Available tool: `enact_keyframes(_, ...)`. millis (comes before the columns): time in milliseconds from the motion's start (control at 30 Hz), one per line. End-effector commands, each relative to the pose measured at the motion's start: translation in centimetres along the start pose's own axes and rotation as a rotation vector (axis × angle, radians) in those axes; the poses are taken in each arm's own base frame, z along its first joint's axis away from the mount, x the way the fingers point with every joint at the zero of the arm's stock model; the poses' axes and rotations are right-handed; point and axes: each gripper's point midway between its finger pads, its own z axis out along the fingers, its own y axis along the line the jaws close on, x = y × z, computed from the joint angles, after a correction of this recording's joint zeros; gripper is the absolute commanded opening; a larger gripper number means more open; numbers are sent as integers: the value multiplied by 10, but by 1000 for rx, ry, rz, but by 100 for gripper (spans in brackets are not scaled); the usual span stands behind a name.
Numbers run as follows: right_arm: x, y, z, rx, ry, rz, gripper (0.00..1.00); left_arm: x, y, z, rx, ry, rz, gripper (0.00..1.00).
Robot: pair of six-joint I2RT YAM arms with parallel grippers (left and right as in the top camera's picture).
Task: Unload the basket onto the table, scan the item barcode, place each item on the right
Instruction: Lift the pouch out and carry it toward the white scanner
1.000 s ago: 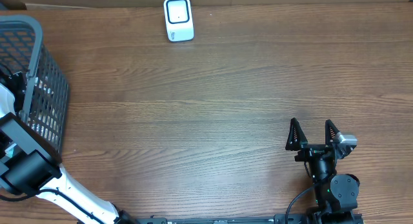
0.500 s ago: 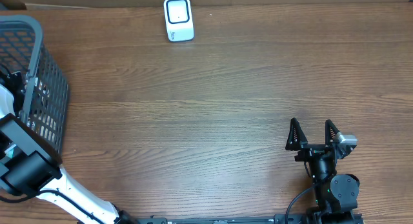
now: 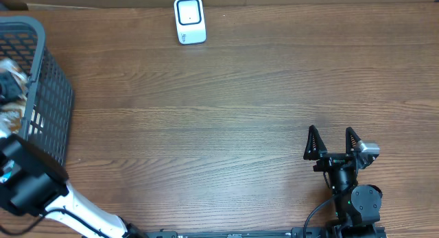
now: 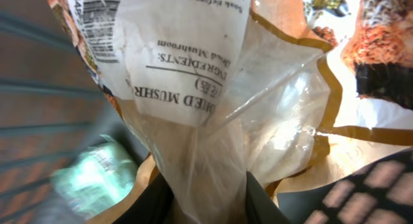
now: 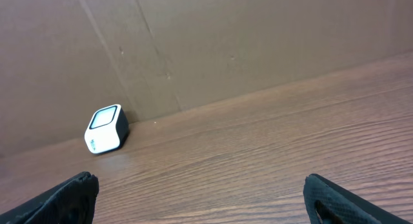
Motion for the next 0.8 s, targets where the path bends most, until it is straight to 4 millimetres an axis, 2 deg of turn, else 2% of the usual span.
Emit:
enact_keyframes(0, 2, -3, 0, 9, -4, -1, 100, -48, 13, -119, 2, -295, -210, 4)
enact_keyframes(100, 2, -3, 0, 9, -4, -1, 100, -57, 9, -176, 67, -421, -311, 4)
enact_keyframes(167, 2, -3, 0, 9, -4, -1, 100, -59, -3, -210, 161, -488, -328, 4)
enact_keyframes(200, 2, -3, 0, 9, -4, -1, 100, -58, -13, -228, 230, -516, -322, 4)
enact_keyframes(233, 2, -3, 0, 9, -4, -1, 100, -52, -35, -261, 372, -553, -294, 4)
enact_keyframes(367, 2, -3, 0, 9, -4, -1, 100, -32, -91, -319, 681, -575, -172, 4)
enact_keyframes(467, 2, -3, 0, 9, -4, -1, 100, -16, -135, -335, 813, -526, -78, 4)
enact_keyframes(533, 2, -3, 0, 9, -4, -1, 100, -4, -165, -336, 852, -493, 6, 4)
enact_keyframes(767, 2, -3, 0, 9, -4, -1, 100, 46, -290, -315, 818, -419, 440, 4)
